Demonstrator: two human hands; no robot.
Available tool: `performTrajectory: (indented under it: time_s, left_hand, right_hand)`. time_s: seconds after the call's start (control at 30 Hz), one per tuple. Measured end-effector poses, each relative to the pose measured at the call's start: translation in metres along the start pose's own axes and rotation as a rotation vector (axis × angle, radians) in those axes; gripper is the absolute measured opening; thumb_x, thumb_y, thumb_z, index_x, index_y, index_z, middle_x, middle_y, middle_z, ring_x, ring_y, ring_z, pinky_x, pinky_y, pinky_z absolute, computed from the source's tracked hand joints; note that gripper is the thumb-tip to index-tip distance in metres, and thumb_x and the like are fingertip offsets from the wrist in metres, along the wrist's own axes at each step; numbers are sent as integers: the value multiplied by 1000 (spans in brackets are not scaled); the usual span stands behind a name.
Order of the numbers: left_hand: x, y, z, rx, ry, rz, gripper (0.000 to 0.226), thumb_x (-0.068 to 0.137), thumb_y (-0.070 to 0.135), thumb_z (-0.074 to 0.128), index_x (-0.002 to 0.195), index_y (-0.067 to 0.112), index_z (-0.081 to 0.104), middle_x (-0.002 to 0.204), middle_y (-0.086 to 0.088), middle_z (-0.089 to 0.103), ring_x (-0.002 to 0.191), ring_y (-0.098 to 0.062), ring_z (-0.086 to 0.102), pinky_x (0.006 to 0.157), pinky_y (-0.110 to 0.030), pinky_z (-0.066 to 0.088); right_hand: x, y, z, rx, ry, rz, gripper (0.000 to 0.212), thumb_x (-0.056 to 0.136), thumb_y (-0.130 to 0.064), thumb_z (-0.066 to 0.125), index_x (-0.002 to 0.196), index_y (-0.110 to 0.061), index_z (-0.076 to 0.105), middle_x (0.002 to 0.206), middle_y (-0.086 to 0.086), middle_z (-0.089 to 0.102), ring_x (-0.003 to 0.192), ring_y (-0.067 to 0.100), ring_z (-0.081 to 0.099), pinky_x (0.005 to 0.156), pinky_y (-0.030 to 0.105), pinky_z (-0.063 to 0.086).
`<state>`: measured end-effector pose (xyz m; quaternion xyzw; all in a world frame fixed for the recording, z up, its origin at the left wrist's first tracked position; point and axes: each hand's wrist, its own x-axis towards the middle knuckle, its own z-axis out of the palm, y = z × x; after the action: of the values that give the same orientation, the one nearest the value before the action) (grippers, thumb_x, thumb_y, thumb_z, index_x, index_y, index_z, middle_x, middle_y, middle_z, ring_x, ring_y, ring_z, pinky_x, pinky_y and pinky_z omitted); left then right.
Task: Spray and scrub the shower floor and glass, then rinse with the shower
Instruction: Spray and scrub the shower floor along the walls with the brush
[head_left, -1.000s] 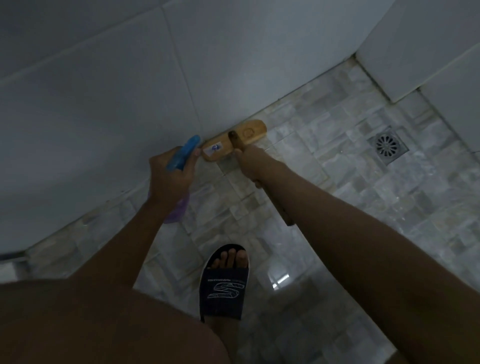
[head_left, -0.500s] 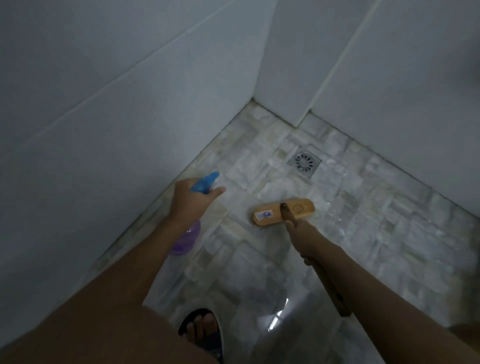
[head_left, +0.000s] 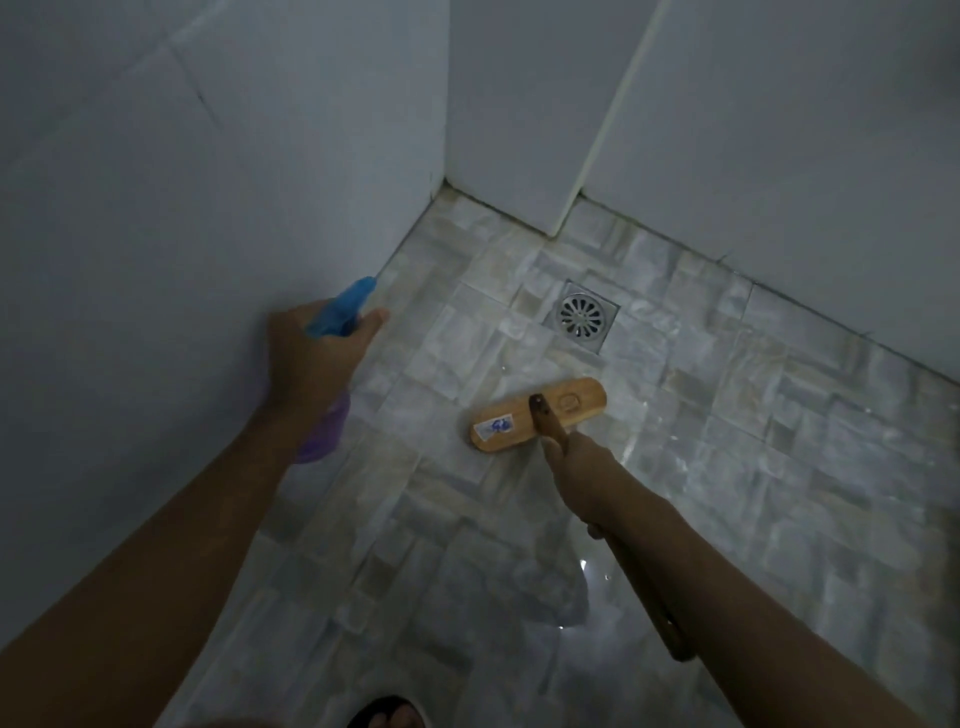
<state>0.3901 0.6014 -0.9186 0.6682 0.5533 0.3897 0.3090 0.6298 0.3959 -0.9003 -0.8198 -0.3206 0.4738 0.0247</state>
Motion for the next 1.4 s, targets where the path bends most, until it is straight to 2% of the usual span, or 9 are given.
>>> performTrajectory:
  time_s: [0.13,0.37,0.63,0.77,0.9,1.07,1.2,1.33,1.4]
  left_hand:
    - [3,-11,4,3,14,22,54,87,53,71,74,1,71,63,-19,67,57,-37,66,52,-50,53]
    - [-3,-11,-6,-59,53,-6,47,92,45,71,71,3,71,62,-14,67,54,-33,65,51,-46,53]
    - [-3,-5,-9,-9,66,19,43,93,36,71,68,1,69,61,-13,66,54,-32,65,50,-40,51]
    - [-1,-9,-9,37,76,49,51,94,43,68,66,0,67,59,-15,65,52,-33,63,50,-46,51]
    - [0,-15,-9,55,84,59,60,93,53,65,66,0,66,60,-16,65,53,-35,64,52,-50,51]
    - [0,-14,-9,86,89,104,59,95,51,63,66,-1,66,59,-14,64,52,-31,62,51,-44,50]
    - [0,-13,-10,57,102,24,53,93,48,67,66,2,66,59,-13,64,53,-31,63,51,-45,50]
    - [-2,-14,-10,52,98,-5,50,93,47,67,66,5,66,58,-10,64,52,-29,63,50,-45,50]
    - [-3,-16,-11,65,93,6,51,93,48,66,67,4,66,59,-12,64,53,-30,63,51,-47,50]
  right_hand:
    - [23,-52,-11,-20,7,-113,43,107,-48,29,130,-18,49,111,11,61,82,24,64,56,31,52]
    - [121,-181,-48,-40,32,-224,50,108,-42,29,125,-1,51,95,16,61,66,27,59,55,35,51]
    - [73,-64,-61,-260,-62,-282,43,107,-48,30,123,-15,52,96,7,61,68,17,59,54,26,45]
    - [80,-88,-74,-288,-76,-290,34,107,-46,31,116,-19,51,93,6,59,66,19,63,46,24,48]
    - [141,-178,-78,-296,37,-331,50,109,-41,29,137,-4,49,133,22,56,113,35,60,88,36,48]
    - [160,-204,-102,-395,-9,-365,41,107,-47,31,116,-10,46,76,10,53,50,23,51,35,22,41]
    - [140,-133,-124,-516,-19,-370,50,107,-48,31,116,-4,54,100,14,62,74,28,60,60,27,45]
    - [134,-94,-149,-584,-73,-255,46,104,-55,33,120,-15,49,94,15,61,50,21,57,40,27,49]
    - [142,-116,-148,-599,-40,-298,47,105,-52,32,120,-12,52,98,15,64,60,22,58,50,30,51]
